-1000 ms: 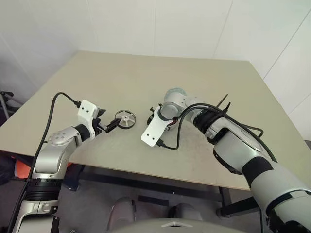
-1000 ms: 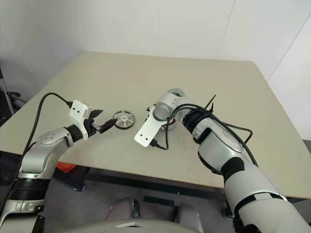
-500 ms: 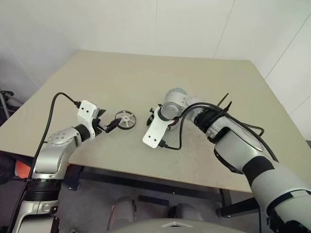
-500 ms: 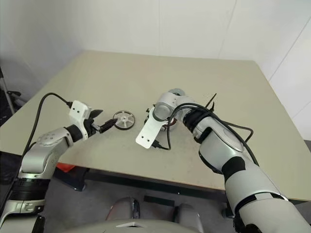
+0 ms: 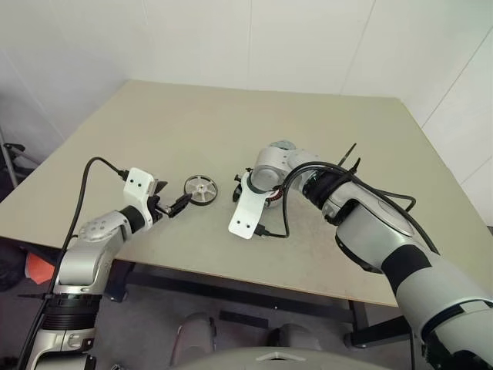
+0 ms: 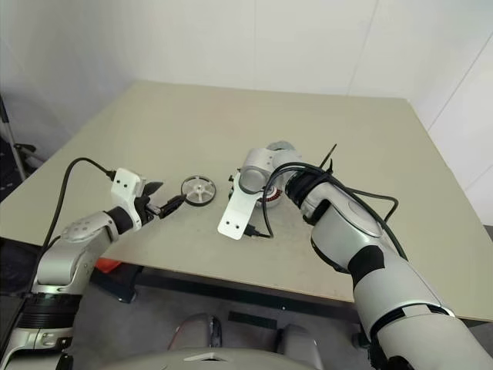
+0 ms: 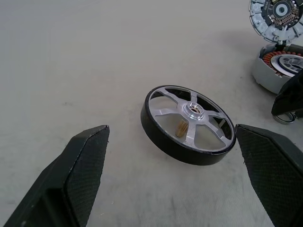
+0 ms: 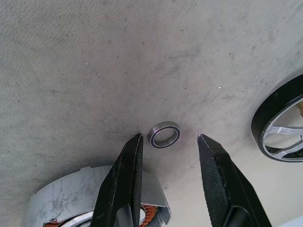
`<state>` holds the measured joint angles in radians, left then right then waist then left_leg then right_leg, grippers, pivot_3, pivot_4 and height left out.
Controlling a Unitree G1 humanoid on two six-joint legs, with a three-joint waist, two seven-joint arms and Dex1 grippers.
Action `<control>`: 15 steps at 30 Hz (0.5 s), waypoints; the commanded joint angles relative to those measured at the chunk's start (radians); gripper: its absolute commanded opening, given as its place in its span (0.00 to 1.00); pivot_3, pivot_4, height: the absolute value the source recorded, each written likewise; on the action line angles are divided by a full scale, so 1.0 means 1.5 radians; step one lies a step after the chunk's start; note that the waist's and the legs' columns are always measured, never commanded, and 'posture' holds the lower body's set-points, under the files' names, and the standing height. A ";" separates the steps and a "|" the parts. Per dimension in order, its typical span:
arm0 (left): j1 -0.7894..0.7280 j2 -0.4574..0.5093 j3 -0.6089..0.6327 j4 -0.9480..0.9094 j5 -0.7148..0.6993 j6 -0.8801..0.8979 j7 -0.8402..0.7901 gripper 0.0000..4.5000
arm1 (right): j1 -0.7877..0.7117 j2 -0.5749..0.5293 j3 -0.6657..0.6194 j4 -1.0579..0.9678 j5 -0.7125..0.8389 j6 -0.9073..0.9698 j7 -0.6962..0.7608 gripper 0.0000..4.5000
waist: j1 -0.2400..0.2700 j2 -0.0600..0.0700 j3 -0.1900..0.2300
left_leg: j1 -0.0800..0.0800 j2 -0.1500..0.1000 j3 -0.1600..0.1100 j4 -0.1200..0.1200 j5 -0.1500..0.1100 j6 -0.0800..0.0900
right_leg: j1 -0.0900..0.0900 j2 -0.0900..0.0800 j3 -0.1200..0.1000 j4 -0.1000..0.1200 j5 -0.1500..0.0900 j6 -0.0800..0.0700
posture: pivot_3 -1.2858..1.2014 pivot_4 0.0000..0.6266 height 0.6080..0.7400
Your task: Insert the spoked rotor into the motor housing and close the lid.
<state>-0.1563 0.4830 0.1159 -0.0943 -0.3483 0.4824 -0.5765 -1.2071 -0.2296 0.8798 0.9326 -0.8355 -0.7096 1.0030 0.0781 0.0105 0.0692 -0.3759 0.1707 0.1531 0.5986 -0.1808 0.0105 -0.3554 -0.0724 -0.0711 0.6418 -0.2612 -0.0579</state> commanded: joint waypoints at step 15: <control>-0.004 0.003 0.017 -0.025 -0.005 -0.015 0.004 1.00 | 0.019 0.003 0.042 0.042 -0.043 -0.012 0.011 0.25 | -0.003 -0.001 -0.001 | 0.003 0.000 0.000 -0.001 0.000 0.000 | 0.002 0.000 0.001 0.000 0.000 0.000 | 0.52 0.00 1.00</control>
<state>-0.1538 0.4830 0.1199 -0.0943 -0.3495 0.4777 -0.5741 -1.2072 -0.2236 0.8944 0.9426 -0.8616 -0.7222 0.9985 0.0742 0.0085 0.0676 -0.3712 0.1701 0.1532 0.5978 -0.1810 0.0104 -0.3526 -0.0724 -0.0689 0.6418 -0.2616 -0.0571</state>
